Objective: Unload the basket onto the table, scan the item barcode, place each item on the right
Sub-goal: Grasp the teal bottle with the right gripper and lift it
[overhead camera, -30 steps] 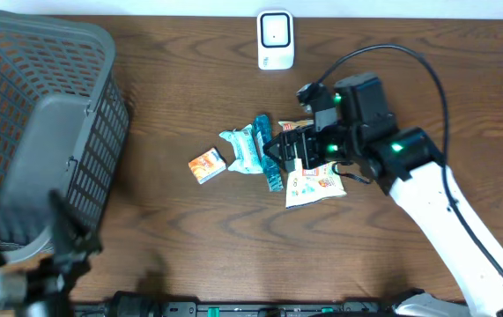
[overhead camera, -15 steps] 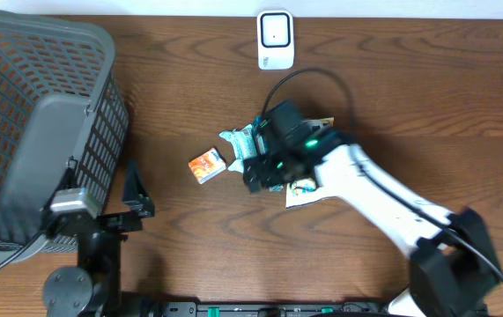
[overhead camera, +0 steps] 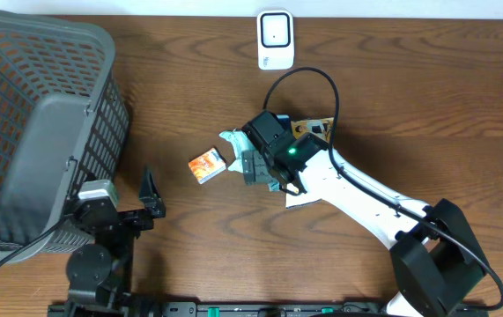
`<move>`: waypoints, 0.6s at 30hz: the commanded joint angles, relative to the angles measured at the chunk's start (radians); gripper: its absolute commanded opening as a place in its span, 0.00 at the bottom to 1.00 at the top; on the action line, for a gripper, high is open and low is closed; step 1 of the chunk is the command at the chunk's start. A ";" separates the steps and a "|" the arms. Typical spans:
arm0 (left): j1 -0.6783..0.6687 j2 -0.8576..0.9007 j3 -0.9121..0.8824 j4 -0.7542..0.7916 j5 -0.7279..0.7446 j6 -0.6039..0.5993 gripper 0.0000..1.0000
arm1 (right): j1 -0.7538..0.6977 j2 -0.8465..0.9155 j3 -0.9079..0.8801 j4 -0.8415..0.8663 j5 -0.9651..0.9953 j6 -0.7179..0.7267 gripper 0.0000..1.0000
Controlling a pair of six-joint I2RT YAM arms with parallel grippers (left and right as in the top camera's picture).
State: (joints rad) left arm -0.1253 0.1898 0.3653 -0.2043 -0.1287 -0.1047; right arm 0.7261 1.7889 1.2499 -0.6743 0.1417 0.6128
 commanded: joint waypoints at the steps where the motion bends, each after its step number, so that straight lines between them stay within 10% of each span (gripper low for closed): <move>1: 0.002 0.000 -0.039 0.004 0.013 -0.006 0.98 | -0.006 0.052 0.011 0.034 0.041 -0.008 0.99; 8: 0.002 0.002 -0.114 0.004 0.013 -0.006 0.98 | -0.073 0.145 0.011 0.115 -0.019 0.011 0.92; 18: 0.002 0.004 -0.135 0.000 0.013 -0.006 0.98 | -0.143 0.219 0.011 0.122 -0.121 0.026 0.52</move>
State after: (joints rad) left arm -0.1253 0.1902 0.2359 -0.2058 -0.1284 -0.1047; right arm 0.5976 1.9835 1.2518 -0.5503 0.0673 0.6262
